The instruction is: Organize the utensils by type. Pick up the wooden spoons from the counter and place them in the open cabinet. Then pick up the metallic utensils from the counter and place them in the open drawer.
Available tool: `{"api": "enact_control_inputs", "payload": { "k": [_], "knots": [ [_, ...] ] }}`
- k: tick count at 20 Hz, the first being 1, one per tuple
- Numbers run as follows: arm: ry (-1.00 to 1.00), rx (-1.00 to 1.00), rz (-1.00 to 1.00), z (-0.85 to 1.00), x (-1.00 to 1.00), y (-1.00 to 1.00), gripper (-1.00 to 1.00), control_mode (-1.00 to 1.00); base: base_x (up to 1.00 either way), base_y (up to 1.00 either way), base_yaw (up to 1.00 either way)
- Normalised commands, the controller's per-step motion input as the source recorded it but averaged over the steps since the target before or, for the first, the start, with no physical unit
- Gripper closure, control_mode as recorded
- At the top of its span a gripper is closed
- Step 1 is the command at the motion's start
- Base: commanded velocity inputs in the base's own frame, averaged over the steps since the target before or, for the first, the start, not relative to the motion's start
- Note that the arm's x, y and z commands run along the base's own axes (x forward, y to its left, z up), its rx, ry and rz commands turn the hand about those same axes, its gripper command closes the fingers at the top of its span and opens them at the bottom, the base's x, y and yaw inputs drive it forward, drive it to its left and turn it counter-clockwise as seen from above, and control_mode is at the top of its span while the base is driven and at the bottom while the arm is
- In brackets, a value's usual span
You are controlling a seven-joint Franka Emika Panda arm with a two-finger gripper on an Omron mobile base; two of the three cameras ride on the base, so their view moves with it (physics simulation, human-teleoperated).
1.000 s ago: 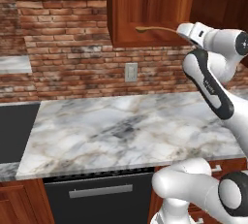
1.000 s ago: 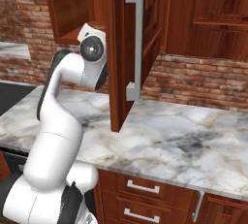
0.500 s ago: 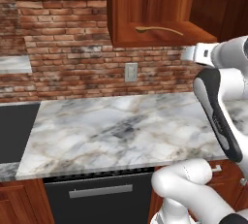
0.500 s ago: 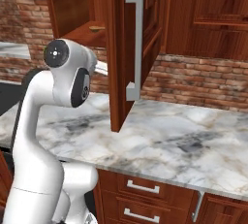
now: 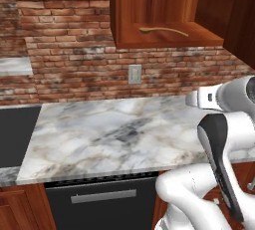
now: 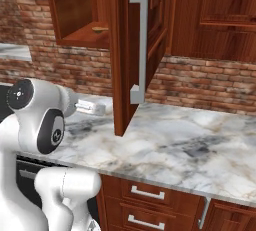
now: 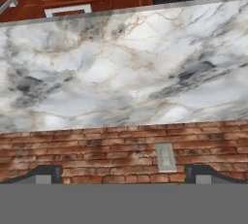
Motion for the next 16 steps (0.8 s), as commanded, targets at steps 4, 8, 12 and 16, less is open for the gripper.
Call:
{"api": "enact_control_inputs", "payload": {
  "k": [4,8,12,16],
  "knots": [
    [0.02,-0.10,0.04,-0.32,-0.08,0.61,-1.00,-1.00,0.00,0.00,0.00],
    [0.02,-0.04,0.08,-0.14,0.00,0.22,-1.00,-1.00,0.00,0.00,0.00],
    [0.00,0.00,0.16,-0.17,-0.02,0.00,-1.00,-1.00,0.00,0.00,0.00],
    [0.00,0.00,0.16,-0.16,-0.11,0.00,-1.00,-1.00,0.00,0.00,0.00]
  ]
}}
